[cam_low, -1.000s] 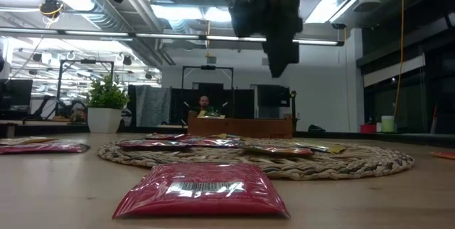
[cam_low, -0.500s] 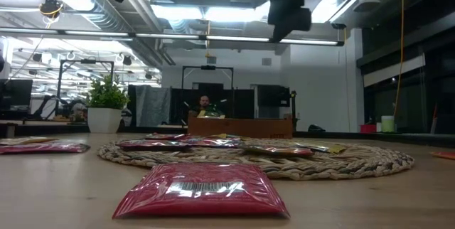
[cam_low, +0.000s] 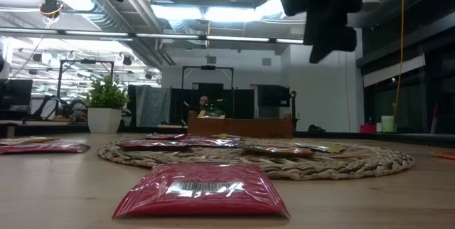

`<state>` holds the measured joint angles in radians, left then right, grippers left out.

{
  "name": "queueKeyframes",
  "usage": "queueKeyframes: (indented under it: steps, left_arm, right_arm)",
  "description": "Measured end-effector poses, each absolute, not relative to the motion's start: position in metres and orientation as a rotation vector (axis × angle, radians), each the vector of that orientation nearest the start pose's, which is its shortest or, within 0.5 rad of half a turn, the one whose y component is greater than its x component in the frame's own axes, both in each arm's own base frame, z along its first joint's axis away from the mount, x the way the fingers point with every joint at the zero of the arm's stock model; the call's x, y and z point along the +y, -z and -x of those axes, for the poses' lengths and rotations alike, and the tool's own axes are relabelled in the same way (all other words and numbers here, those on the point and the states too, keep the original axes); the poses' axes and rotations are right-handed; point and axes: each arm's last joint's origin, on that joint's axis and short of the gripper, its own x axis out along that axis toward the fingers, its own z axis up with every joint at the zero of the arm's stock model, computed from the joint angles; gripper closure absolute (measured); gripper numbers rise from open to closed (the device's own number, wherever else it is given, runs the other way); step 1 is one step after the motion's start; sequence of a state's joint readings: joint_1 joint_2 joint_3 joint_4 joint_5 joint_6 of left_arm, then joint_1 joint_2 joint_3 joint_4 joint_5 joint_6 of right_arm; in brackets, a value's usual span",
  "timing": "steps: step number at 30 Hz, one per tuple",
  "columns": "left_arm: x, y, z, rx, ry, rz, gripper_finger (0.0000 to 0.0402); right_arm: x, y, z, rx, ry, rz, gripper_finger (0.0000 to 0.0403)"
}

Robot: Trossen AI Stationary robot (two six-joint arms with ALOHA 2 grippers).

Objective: Pick & Place Tea
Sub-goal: Put the bottom yellow tea bag into the left of the wooden organizer

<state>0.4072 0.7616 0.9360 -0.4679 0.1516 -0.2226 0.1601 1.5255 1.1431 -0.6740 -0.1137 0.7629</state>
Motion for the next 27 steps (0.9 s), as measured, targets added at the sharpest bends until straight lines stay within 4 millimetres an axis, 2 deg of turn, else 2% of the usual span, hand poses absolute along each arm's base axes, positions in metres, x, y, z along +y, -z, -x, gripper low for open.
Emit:
queueKeyframes:
  steps: [7, 13, 20, 27]
  left_arm:
    - [0.056, -0.359, -0.141, 0.254, -0.285, 0.301, 0.0233]
    - [0.056, -0.359, -0.141, 0.254, -0.285, 0.301, 0.0233]
    - [0.056, -0.359, -0.141, 0.262, -0.285, 0.303, 0.0233]
    - [0.056, -0.359, -0.141, 0.261, -0.285, 0.302, 0.0233]
  right_arm:
    - [0.064, -0.242, -0.298, 1.135, 0.103, -0.531, 0.0228]
    - [0.065, -0.233, -0.299, 1.16, -0.008, -0.192, 0.0228]
    - [0.039, -0.218, -0.311, 1.202, -0.068, -0.144, 0.0228]
    - [0.036, -0.196, -0.321, 1.251, -0.265, -0.003, 0.0228]
